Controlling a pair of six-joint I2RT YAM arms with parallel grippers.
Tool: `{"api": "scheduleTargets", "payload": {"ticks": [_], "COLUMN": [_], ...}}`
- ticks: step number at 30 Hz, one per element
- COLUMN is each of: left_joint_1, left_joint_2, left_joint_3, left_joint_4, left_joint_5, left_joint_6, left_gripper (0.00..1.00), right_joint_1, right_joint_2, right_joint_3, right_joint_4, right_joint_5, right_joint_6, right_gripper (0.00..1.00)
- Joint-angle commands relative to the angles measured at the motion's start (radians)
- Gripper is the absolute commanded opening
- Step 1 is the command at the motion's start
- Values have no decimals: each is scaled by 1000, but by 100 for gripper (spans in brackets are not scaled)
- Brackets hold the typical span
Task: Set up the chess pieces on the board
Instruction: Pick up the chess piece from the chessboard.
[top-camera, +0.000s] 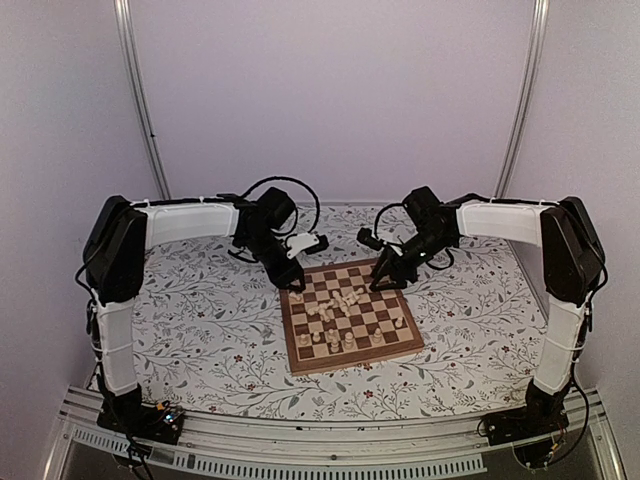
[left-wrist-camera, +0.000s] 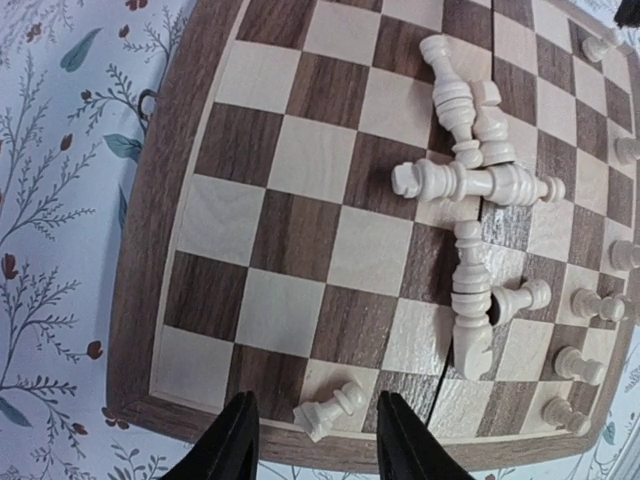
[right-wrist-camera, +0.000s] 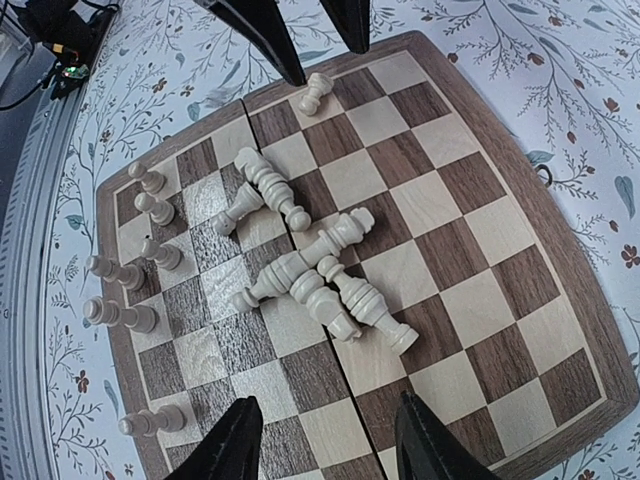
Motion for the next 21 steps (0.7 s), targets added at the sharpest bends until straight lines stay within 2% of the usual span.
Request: {"api": "scheduleTargets", "payload": {"ticks": [1,8,21], "left_joint_1": [27,46,44], "left_joint_2": [54,60,58], "left_joint_3": [42,19,-35], "left_joint_4": [-53,-73,-79], "left_joint_5": [108,185,215], "left_joint_6": [41,53,34], "left_gripper": [42,42,42], "right_joint_1": [0,0,-1], "right_joint_2": [-41,-39,-31], "right_joint_3": [-18,-33,-46], "right_joint_4": [-6,-4,-1], "right_joint_5": [-12,-11,-26], "right_joint_6": [2,-3,-3], "right_gripper": [49,49,49]}}
